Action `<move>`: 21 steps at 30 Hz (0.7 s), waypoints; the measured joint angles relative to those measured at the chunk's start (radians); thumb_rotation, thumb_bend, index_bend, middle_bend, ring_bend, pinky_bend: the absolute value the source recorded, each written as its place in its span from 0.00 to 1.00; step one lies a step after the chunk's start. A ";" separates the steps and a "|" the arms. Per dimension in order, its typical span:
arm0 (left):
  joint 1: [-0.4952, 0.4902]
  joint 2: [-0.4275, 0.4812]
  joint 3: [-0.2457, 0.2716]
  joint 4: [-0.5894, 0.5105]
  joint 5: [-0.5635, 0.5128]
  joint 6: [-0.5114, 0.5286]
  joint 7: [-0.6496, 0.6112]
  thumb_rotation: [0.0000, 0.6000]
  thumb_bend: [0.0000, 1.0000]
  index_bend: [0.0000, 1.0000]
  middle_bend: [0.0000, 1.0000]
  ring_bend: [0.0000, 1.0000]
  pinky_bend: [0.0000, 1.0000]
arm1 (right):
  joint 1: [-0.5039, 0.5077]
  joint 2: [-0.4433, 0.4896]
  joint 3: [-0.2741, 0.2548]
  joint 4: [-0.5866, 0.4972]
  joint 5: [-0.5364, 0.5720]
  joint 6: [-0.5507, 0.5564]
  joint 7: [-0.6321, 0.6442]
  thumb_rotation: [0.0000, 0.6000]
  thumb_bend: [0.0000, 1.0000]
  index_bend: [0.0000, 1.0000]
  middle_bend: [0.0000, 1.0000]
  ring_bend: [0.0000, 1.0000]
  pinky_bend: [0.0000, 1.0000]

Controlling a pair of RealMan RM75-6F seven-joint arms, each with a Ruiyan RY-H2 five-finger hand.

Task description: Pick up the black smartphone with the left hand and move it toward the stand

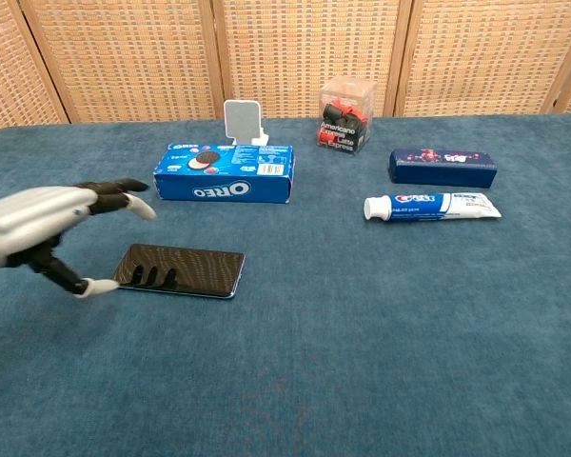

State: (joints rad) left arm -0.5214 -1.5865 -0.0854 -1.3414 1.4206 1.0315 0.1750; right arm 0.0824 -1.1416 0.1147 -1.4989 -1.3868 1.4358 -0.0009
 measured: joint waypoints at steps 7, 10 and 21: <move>-0.057 -0.080 -0.027 0.075 -0.064 -0.078 0.028 1.00 0.28 0.23 0.00 0.00 0.00 | 0.008 -0.009 0.005 0.017 0.018 -0.021 0.001 1.00 0.00 0.00 0.00 0.00 0.00; -0.067 -0.093 -0.027 0.089 -0.070 -0.086 0.033 1.00 0.28 0.23 0.00 0.00 0.00 | 0.009 -0.011 0.006 0.020 0.022 -0.025 0.002 1.00 0.00 0.00 0.00 0.00 0.00; -0.074 -0.133 -0.009 0.137 -0.063 -0.082 -0.003 1.00 0.28 0.23 0.00 0.00 0.00 | 0.011 -0.011 0.006 0.024 0.026 -0.033 0.012 1.00 0.00 0.00 0.00 0.00 0.00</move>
State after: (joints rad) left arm -0.5954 -1.7195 -0.0941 -1.2040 1.3575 0.9497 0.1718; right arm 0.0933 -1.1527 0.1205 -1.4750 -1.3605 1.4027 0.0112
